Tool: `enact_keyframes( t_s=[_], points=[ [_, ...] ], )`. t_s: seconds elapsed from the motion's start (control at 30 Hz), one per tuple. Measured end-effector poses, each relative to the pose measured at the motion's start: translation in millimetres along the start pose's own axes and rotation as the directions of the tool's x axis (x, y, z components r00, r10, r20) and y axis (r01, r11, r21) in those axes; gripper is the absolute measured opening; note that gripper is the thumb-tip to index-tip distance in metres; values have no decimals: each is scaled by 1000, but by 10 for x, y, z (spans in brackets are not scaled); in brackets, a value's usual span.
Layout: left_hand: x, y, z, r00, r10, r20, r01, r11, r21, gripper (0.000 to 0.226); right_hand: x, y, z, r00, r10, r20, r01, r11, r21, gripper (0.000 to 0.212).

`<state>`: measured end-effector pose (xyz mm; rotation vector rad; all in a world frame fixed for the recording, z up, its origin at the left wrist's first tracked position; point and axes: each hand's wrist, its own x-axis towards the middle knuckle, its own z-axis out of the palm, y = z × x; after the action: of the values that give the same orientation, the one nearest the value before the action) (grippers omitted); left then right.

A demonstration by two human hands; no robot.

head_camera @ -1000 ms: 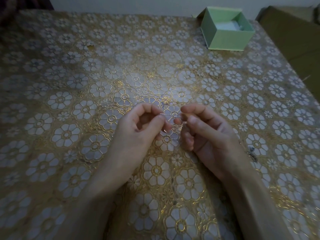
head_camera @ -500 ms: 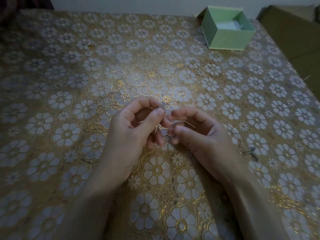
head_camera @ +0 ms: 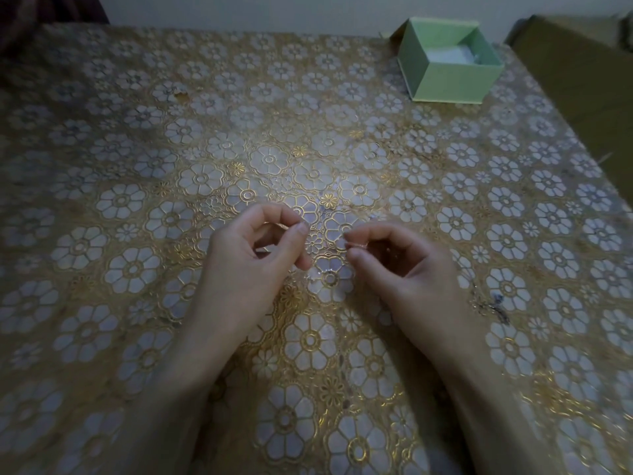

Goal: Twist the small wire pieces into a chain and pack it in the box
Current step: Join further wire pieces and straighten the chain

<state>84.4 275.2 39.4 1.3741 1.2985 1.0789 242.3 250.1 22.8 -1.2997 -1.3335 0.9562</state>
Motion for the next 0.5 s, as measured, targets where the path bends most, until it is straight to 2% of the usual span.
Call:
enact_keyframes(
  t_s=[0.03,0.1,0.2,0.33,0.43,0.5],
  points=[
    [-4,7,-1,1000,-2,11,2,1000,7,10,-9,4,20,999,-39,10,40,994,-99,9],
    [-11,25,-12,999,-15,28,16,1000,-22,10,-17,6,40,998,-58,5,58,993,-102,12],
    [-11,31,-36,1000,-24,20,25,996,-86,8,-6,-31,-1,999,23,-29,-16,976,216,14],
    [-8,20,-41,999,-24,31,29,984,-173,6,3,-47,-71,990,107,90,-139,805,576,14],
    [-5,20,-41,997,-39,66,53,972,-228,5,15,-72,-93,979,117,166,-199,726,658,12],
    [0,14,-36,995,-60,81,78,965,-249,9,26,-75,-112,978,134,161,-209,712,671,22]
  ],
)
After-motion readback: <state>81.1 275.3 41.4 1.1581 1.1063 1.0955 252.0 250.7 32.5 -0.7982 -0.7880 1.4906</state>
